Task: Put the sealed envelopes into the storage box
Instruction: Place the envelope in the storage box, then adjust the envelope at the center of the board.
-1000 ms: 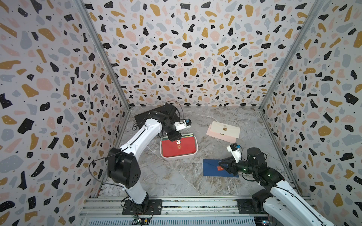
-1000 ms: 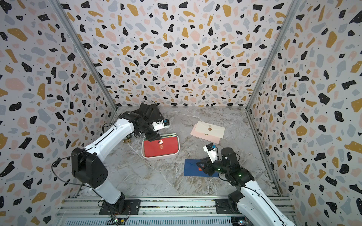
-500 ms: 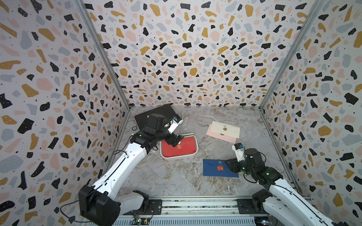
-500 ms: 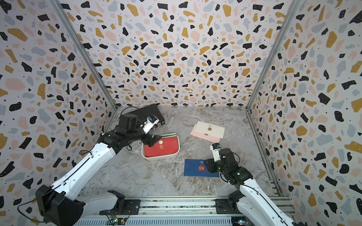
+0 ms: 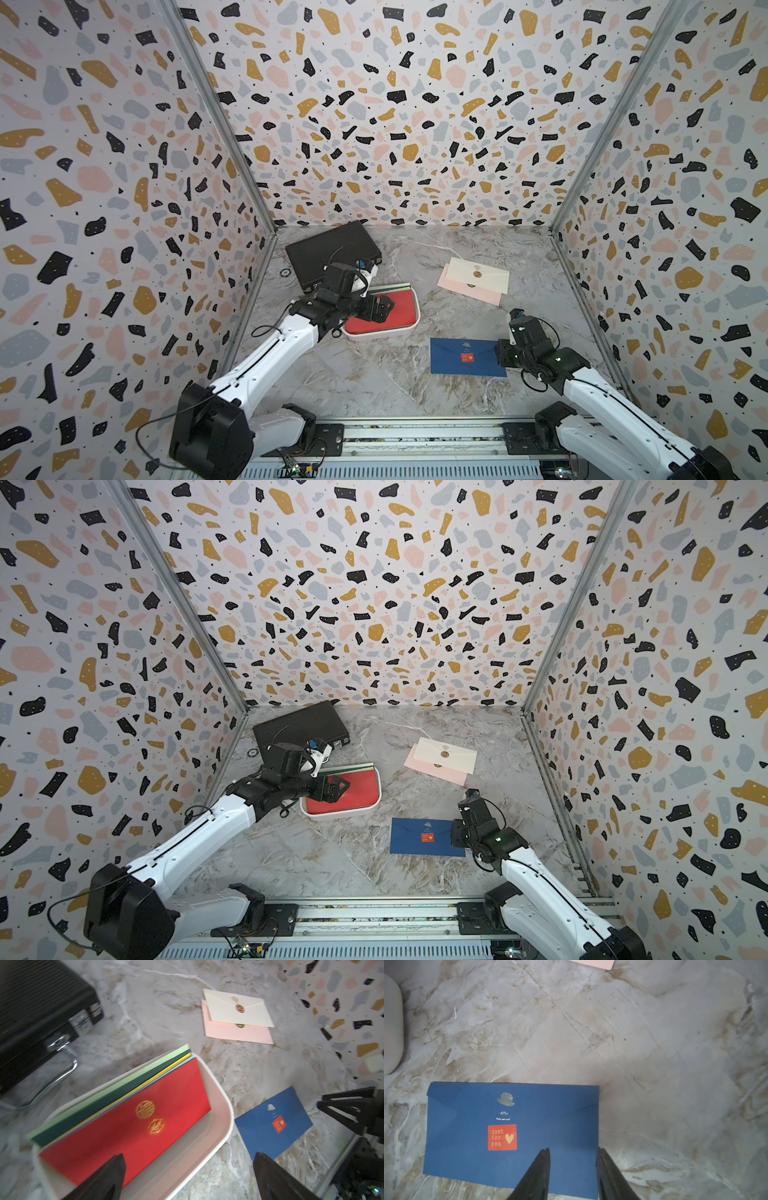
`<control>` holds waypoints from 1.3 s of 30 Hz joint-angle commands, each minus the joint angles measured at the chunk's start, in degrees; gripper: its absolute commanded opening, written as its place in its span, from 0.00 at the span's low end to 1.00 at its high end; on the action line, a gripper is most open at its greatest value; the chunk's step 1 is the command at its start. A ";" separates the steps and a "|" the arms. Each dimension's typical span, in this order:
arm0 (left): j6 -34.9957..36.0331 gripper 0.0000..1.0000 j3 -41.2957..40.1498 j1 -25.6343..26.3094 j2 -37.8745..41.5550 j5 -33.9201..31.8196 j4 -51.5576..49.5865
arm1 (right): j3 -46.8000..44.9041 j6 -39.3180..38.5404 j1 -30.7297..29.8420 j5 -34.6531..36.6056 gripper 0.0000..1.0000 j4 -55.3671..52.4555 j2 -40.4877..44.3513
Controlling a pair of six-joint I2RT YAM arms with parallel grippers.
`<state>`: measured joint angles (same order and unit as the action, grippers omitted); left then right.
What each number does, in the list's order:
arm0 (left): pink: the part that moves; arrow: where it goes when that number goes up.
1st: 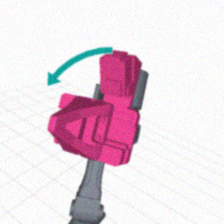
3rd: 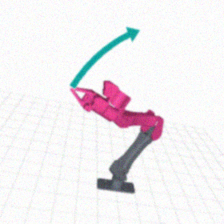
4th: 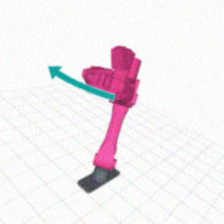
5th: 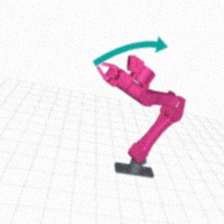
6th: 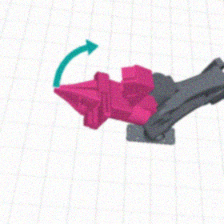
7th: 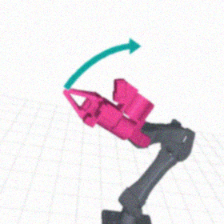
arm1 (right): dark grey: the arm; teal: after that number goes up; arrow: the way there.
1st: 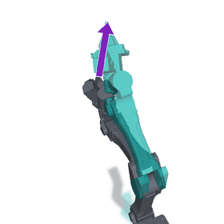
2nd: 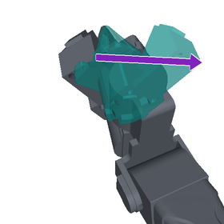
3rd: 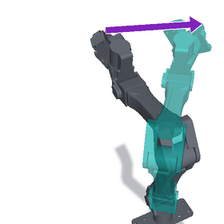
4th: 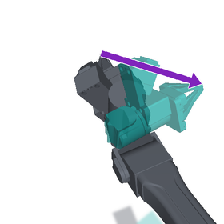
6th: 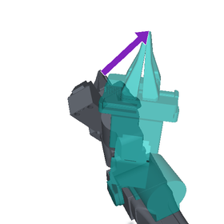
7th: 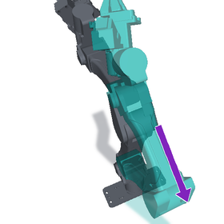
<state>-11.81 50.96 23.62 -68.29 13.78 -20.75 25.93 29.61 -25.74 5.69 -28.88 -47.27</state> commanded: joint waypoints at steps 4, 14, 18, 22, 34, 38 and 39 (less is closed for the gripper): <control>-7.98 0.99 -1.75 -0.64 4.86 -9.88 2.74 | 0.00 0.87 0.40 1.71 0.42 0.34 2.96; -9.04 0.79 -3.61 10.82 -0.23 6.26 2.10 | -0.74 3.93 1.28 2.89 0.42 -0.84 2.22; -10.22 0.55 -1.84 19.17 -6.13 4.96 1.12 | -1.22 5.34 2.24 0.83 0.43 -0.74 0.94; -8.38 0.34 3.99 25.60 -17.00 3.64 -1.50 | -1.97 6.06 3.38 -0.80 0.44 -0.56 0.41; -7.21 0.23 13.88 30.22 -37.64 4.69 0.18 | -2.34 8.77 6.02 -5.58 0.49 -1.53 -2.84; -8.75 0.22 13.24 31.38 -39.46 4.79 0.85 | -2.38 10.27 7.03 -6.51 0.49 -0.50 -5.72; -9.63 0.22 12.80 31.75 -39.58 5.30 1.51 | -2.39 10.43 7.38 -6.78 0.48 0.06 -6.47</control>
<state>-19.86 63.83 54.11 -106.65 18.09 -19.81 23.88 38.20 -19.14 0.12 -28.86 -52.56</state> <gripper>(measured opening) 0.224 0.486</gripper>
